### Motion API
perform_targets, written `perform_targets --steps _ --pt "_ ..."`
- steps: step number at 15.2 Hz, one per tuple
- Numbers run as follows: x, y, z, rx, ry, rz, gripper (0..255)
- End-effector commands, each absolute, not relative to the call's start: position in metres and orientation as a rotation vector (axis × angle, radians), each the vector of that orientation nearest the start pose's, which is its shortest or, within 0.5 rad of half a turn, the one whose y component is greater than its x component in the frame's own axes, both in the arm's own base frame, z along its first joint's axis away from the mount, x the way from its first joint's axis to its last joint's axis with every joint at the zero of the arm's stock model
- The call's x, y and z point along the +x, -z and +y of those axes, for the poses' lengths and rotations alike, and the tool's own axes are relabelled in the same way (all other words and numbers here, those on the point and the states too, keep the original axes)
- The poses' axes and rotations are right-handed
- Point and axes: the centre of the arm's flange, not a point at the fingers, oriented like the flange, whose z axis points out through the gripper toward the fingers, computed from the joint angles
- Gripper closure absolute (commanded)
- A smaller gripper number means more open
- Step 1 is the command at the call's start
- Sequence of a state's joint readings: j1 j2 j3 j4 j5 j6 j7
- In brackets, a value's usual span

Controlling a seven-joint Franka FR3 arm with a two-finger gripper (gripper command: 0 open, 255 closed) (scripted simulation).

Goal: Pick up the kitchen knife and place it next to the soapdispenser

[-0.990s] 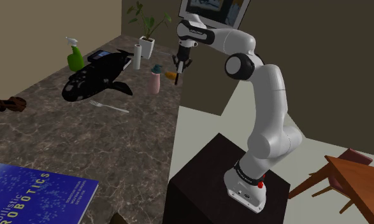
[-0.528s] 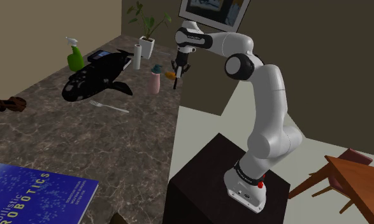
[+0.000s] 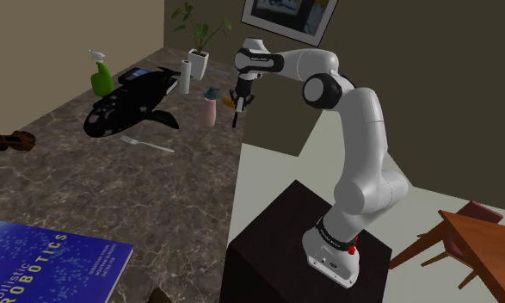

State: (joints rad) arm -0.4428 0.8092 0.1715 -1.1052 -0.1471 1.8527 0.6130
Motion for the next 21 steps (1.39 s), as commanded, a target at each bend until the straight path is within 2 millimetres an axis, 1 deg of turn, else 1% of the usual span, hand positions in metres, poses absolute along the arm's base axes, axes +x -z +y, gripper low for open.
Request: perform_targets --steps 1,21 --pt "0.713 -0.321 -0.251 -2.857 -0.076 1.360 255" --pt "0.713 -0.216 -0.251 -2.857 -0.076 1.360 255"
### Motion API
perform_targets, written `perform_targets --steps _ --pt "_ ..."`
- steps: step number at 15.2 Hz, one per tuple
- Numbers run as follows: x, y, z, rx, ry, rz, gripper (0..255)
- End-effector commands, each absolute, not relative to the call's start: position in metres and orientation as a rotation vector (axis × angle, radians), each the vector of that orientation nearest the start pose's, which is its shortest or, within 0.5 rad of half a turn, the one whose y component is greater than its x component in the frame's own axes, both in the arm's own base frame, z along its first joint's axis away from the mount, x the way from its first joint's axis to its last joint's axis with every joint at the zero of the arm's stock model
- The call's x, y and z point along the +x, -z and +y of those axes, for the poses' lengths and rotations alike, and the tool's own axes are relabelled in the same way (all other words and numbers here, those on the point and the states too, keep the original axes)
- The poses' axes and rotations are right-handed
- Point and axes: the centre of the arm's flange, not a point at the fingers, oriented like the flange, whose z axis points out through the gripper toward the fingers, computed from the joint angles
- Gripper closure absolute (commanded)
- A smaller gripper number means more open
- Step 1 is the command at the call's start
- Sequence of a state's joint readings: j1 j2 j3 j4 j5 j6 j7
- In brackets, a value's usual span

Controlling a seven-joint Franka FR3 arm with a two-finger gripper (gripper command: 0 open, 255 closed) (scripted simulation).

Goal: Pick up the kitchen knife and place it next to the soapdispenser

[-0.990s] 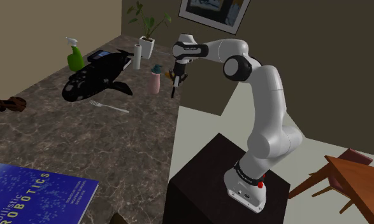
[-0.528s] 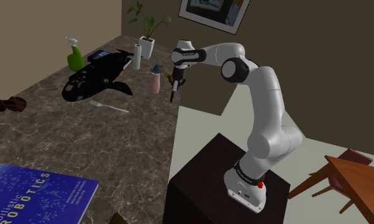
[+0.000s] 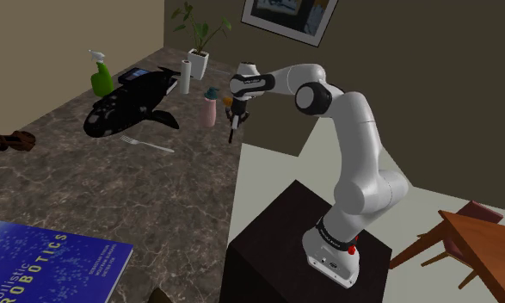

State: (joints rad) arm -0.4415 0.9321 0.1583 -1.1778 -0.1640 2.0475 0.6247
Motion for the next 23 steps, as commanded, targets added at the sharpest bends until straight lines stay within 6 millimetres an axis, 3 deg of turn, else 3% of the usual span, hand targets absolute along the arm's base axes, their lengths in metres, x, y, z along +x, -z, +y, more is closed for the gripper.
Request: perform_targets --steps 1,7,15,16,21,23 --pt "0.713 -0.211 -0.251 -2.857 -0.076 1.360 255" --pt "0.713 -0.177 -0.251 -2.857 -0.076 1.360 255" --pt "0.713 -0.177 -0.251 -2.857 -0.076 1.360 255" --pt "0.713 -0.177 -0.251 -2.857 -0.076 1.360 0" --pt "0.713 -0.177 -0.251 -2.857 -0.076 1.360 0" --pt "0.714 -0.203 -0.251 -2.857 -0.076 1.360 0"
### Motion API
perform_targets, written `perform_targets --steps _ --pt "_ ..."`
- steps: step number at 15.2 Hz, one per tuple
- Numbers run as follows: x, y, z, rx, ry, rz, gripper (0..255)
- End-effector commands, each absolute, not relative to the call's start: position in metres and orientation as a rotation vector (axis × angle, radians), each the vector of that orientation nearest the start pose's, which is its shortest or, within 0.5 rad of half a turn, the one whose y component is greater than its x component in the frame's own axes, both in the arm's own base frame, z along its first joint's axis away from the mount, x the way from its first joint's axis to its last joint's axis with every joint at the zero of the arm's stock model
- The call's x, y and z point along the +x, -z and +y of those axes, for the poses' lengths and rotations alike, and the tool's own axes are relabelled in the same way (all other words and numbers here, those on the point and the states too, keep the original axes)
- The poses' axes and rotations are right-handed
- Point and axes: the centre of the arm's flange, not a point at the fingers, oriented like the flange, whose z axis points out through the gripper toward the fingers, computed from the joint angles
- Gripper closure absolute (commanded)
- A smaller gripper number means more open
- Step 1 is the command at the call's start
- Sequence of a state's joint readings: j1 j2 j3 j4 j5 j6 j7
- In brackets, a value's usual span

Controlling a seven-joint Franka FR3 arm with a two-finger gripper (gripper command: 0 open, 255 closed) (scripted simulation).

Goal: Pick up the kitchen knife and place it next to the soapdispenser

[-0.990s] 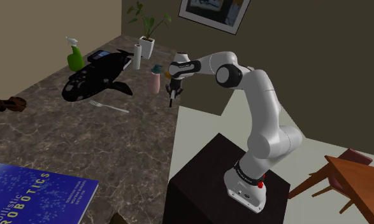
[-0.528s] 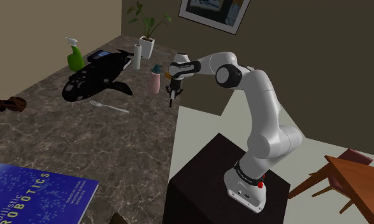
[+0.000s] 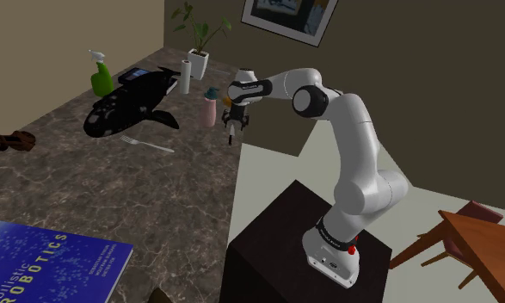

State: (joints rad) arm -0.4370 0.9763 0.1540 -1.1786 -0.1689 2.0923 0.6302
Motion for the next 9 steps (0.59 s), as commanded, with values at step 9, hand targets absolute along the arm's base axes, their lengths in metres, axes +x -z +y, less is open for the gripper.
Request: perform_targets --steps 9 --pt "0.716 -0.227 -0.251 -2.857 -0.076 1.360 0"
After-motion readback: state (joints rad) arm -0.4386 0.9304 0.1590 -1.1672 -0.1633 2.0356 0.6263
